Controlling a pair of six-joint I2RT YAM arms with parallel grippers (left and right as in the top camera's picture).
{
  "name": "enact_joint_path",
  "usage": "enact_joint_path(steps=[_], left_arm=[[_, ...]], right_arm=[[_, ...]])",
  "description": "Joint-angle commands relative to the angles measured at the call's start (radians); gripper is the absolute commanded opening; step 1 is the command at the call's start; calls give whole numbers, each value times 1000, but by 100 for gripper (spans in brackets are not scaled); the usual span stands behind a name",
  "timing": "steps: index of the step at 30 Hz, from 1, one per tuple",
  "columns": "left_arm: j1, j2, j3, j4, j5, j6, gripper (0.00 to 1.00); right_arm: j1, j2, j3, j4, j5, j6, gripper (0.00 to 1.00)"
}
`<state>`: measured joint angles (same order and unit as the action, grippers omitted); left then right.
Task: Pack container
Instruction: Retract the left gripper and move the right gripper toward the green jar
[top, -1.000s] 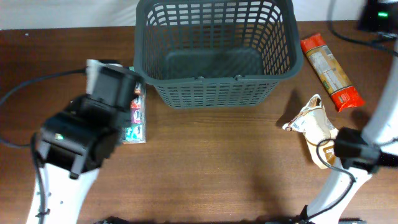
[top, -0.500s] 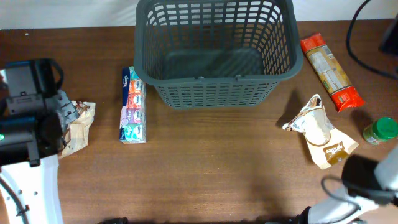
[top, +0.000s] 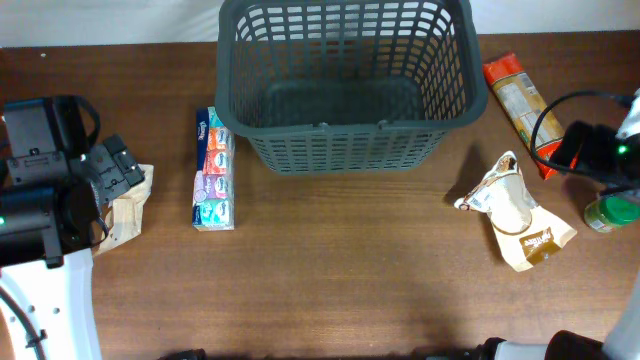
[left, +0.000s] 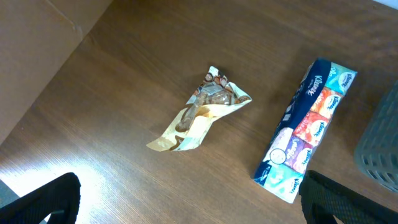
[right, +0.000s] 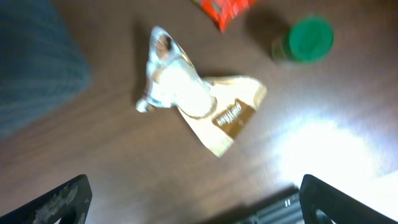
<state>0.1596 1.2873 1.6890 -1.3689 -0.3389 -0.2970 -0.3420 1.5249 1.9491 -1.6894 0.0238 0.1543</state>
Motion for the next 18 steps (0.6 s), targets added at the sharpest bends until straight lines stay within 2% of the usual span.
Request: enact_joint_path(steps=[1,6,13,18], left_arm=[[5,3,11,-1,11,-1,100],[5,3,11,-5,11,-1,100],[5,3,11,-26,11,-1,100],[5,3,11,-40,11,-1,100]], right_arm=[[-14,14,-82,26,65,69,99],[-14,36,-182,158,63,109,99],[-14,50,-188,364,63,143,99],[-12,53,-188,345,74,88,99]])
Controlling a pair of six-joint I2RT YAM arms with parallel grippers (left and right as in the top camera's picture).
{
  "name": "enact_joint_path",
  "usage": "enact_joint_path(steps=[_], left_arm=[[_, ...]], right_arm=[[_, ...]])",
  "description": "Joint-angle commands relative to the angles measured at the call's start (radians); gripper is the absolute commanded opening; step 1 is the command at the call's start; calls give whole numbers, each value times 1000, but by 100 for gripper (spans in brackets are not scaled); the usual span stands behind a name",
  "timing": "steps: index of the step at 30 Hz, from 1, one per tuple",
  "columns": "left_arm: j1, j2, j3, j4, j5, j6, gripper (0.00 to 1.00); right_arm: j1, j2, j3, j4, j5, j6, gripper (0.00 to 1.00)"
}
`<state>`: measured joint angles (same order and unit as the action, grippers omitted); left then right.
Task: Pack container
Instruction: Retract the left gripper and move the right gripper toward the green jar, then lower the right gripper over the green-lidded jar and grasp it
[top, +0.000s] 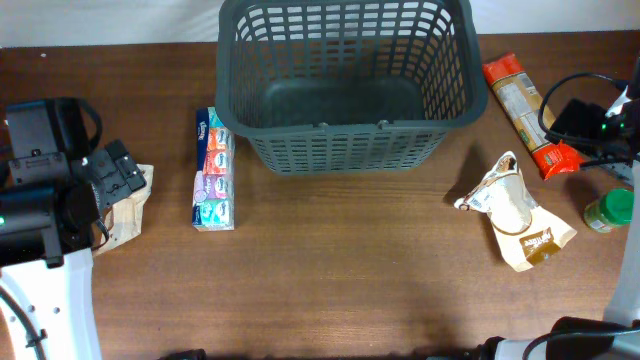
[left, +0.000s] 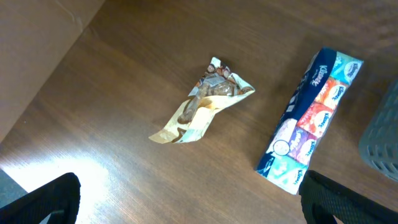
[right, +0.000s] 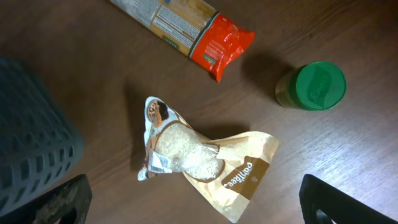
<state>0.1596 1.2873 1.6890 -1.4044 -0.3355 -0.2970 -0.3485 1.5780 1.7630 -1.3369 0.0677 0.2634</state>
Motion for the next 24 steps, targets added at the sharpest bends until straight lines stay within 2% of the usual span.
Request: enact_joint_path(steps=[1,6,8,14,18,24], left_arm=[[5,3,11,-3,8,-1,100],[5,3,11,-7,8,-1,100],[5,3,11,-14,8,-1,100],[5,3,11,-29,8,-1,100],[5,3,11,-22,8,-1,100],[5,3,11,-28,8,-1,100]], right_arm=[[-7,0,-2,-8,47,-18,99],[-82,13,-2,48,217,99,99],[-148,34,-2,60,180,122,99],[-353,169,-2,1,-98,109,99],[-380,236,-2,-21,-90,108,99],[-365,261,-2,34,47,138,99]])
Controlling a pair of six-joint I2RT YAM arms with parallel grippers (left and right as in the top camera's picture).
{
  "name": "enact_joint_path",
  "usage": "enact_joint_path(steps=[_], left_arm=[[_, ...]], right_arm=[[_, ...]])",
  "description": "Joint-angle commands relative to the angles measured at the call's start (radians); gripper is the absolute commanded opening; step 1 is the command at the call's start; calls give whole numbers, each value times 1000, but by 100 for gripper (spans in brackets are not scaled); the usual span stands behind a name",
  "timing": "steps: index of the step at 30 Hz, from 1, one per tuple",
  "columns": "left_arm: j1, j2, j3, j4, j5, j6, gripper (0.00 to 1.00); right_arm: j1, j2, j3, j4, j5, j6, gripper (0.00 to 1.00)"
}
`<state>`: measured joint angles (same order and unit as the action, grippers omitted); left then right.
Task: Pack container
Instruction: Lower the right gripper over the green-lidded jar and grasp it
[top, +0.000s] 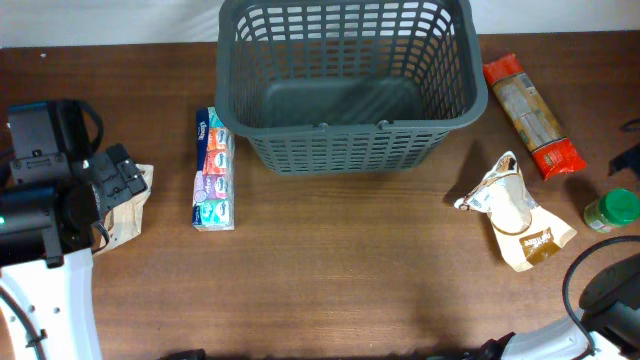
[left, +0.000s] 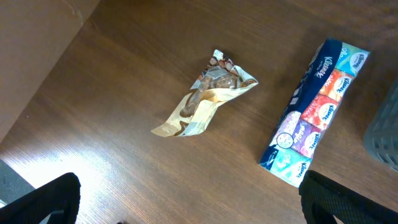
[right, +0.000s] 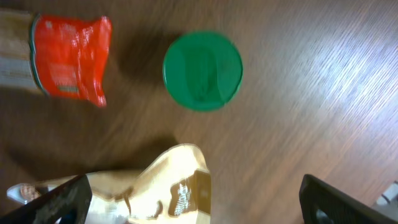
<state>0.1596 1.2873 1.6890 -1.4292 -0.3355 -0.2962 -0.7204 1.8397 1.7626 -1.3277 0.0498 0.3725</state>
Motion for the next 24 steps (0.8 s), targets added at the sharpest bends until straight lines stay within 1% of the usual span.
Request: enact_joint_path(steps=[1,5,10,19,24], left_arm=[[5,3,11,-6,8,-2,100],[5,3,11,-20,8,-2,99],[5,3,11,-23,8,-2,99],[5,3,11,-31,8,-2,100],[5,3,11,-31,8,-2,100]], right_arm=[[5,0,-2,45,67,29,99],[-6,0,-2,102,60,29,99],[-6,19,-2,109,60,46,99],[-15,146,-2,106,63,53,99],[-19,172,-2,117,63,53,99]])
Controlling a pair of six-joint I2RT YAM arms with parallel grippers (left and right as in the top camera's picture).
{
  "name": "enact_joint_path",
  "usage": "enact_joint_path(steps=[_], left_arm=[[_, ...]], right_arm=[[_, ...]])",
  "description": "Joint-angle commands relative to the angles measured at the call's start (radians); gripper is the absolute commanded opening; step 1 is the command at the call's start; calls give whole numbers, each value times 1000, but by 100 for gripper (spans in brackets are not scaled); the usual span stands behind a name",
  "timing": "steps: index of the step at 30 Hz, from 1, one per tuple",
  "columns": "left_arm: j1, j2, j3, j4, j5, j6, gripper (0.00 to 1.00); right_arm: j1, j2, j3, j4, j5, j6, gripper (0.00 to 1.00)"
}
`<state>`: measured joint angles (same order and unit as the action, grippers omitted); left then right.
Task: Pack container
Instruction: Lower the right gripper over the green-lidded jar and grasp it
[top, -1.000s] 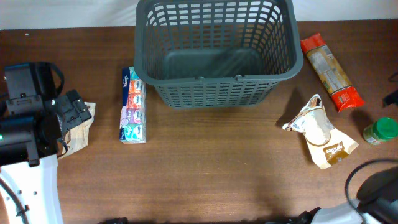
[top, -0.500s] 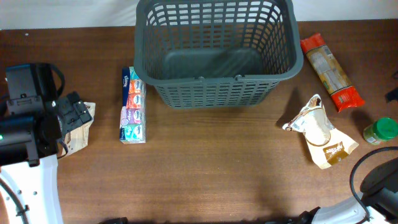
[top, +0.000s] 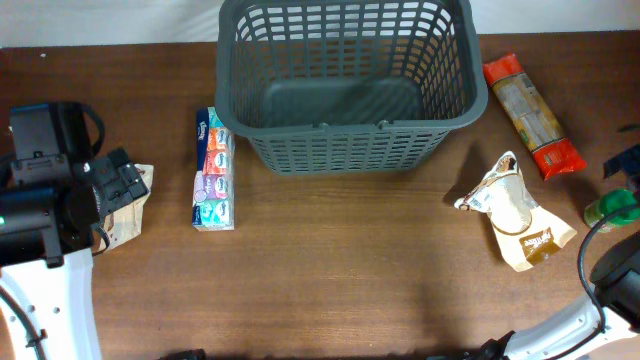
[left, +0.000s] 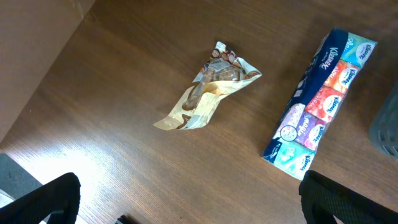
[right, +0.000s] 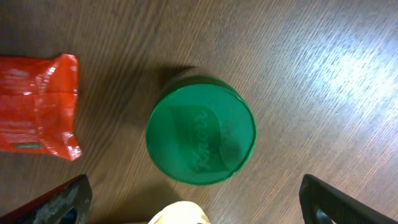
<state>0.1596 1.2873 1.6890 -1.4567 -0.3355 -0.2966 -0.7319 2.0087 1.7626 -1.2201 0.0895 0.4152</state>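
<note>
The grey basket (top: 345, 150) stands at the back middle, with nothing in it. A tissue pack (top: 213, 170) (left: 320, 102) lies to its left. A crumpled snack bag (top: 128, 212) (left: 208, 87) is half hidden under my left arm. My left gripper (left: 189, 199) hangs open above both. On the right lie a pasta pack (top: 530, 105), a rice bag (top: 515, 215) and a green-lidded jar (top: 612, 208) (right: 201, 138). My right gripper (right: 199, 205) is open straight above the jar, holding nothing.
The brown table's left edge (left: 43, 81) runs close to the snack bag. The red end of the pasta pack (right: 37, 102) and a corner of the rice bag (right: 180, 214) lie close to the jar. The jar stands near the table's right edge.
The right gripper has come nearer the jar, whose green lid now fills the middle of the right wrist view. The left gripper has shifted slightly, still open. No object has moved.
The right gripper was open over the rice bag, then looked down from higher on the pasta, rice and jar. Then it was beside the jar, and now it is straight above it. The left gripper stayed open above the snack bag and tissues.
</note>
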Motion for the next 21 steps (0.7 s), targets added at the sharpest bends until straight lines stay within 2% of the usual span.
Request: enact_joint_path(steps=[1,21], left_arm=[[5,3,11,-3,8,-2,100],[5,3,11,-19,8,-2,100]], right_arm=[[-8,3,-2,13,24,10,99],[-34,61,-2,21,19,9,99]])
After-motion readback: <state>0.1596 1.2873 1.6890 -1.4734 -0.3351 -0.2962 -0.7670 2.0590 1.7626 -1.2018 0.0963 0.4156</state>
